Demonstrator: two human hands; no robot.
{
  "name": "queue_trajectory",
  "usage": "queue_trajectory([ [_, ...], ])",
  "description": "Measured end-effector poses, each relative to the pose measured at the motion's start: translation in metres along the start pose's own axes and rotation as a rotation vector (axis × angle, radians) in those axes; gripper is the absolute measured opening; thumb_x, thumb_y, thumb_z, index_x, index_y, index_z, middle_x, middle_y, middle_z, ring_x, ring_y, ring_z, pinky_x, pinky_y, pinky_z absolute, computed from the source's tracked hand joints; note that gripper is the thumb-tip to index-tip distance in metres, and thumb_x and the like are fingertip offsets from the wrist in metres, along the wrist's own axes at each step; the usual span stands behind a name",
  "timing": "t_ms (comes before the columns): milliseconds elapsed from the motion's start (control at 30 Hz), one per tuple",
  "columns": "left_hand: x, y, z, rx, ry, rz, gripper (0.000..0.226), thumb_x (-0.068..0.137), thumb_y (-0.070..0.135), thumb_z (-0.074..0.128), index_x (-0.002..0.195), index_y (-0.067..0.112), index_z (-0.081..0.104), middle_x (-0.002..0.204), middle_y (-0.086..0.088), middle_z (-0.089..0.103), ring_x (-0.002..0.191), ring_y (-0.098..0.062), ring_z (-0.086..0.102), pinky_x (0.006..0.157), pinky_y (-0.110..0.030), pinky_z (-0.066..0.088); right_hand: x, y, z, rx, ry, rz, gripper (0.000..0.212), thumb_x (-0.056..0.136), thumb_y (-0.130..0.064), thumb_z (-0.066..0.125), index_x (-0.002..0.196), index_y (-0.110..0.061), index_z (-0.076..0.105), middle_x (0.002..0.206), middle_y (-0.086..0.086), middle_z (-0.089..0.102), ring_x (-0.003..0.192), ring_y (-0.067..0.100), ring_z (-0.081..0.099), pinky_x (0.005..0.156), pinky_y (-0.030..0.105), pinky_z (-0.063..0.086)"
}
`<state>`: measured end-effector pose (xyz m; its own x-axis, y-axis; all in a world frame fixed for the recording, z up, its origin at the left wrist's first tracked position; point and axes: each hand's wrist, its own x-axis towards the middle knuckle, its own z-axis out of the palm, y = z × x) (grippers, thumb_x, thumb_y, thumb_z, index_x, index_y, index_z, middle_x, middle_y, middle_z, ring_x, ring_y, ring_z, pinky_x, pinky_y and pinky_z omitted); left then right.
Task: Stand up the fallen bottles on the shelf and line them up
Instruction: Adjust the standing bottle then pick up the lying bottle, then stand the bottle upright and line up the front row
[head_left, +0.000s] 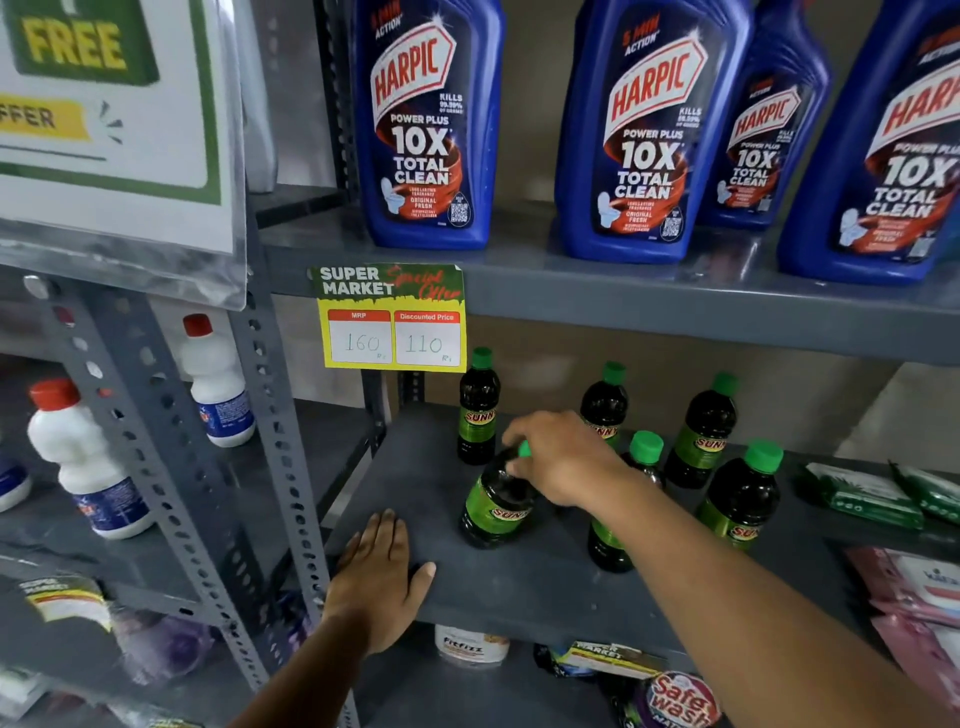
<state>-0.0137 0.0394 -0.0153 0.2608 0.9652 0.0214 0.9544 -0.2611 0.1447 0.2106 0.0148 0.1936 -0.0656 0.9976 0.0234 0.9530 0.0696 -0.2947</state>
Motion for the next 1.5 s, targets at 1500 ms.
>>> queue_trajectory([
  [1500,0.002,0.0,-0.013,-0.014,-0.105,0.036,0.082,0.09,0.063,0.007,0.15,0.008,-0.004,0.162,-0.01,-0.007,0.148,-0.022,-0.01,0.121,-0.039,-0.003,-0.007,0.042,0.167,0.614,0.05,0.068,0.058,0.063,-0.041,0.08,0.116,-0.034,0.054,0.096,-0.023,0.062,0.091,-0.007,0.058,0.072,0.005,0.042],
])
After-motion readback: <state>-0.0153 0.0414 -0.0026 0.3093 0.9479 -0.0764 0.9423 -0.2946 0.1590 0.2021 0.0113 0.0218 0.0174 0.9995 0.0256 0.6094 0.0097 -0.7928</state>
